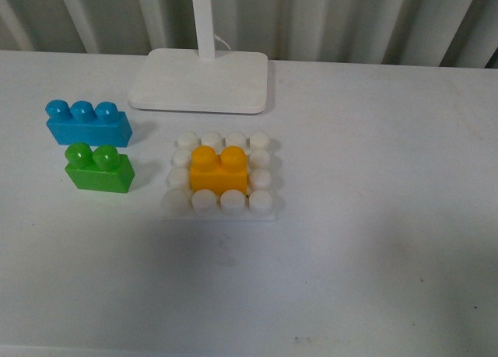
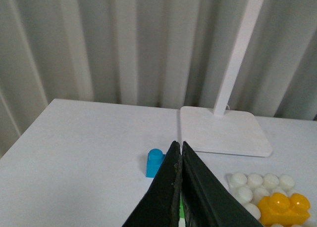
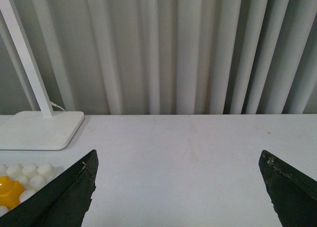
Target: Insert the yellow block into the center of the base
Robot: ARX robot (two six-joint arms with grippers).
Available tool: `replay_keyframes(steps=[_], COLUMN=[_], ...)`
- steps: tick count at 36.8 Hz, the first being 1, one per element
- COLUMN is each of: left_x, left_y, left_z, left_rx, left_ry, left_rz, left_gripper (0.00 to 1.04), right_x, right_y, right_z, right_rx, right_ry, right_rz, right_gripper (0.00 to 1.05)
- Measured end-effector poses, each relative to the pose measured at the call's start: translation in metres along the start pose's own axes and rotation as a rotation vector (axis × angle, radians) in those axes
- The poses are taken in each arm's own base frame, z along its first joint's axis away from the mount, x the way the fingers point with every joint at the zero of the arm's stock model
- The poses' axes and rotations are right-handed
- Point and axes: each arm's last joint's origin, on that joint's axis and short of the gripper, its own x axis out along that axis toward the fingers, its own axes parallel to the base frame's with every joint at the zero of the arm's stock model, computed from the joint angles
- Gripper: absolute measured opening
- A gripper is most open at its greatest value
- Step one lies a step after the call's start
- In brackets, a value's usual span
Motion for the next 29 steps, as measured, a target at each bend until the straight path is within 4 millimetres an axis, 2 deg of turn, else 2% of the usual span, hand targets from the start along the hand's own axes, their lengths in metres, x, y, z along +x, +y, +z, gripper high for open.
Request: replay_keyframes(steps=[13, 29], left_x=[-0.014, -0.026], left_y=[0.001, 0.001], left_z=[-0.012, -0.010], left_rx=[0.002, 0.003], left_ry=[-0.010, -0.019], left_rz=[-0.002, -0.002], left_gripper=[0.04, 0.04], right_x=[0.000, 0.000], right_y=[0.000, 0.000], right_z=[0.000, 0.000], right_rx=[0.000, 0.000], right_ry=[0.000, 0.000], right_rz=[0.000, 0.000], right_gripper=[0.95, 0.95])
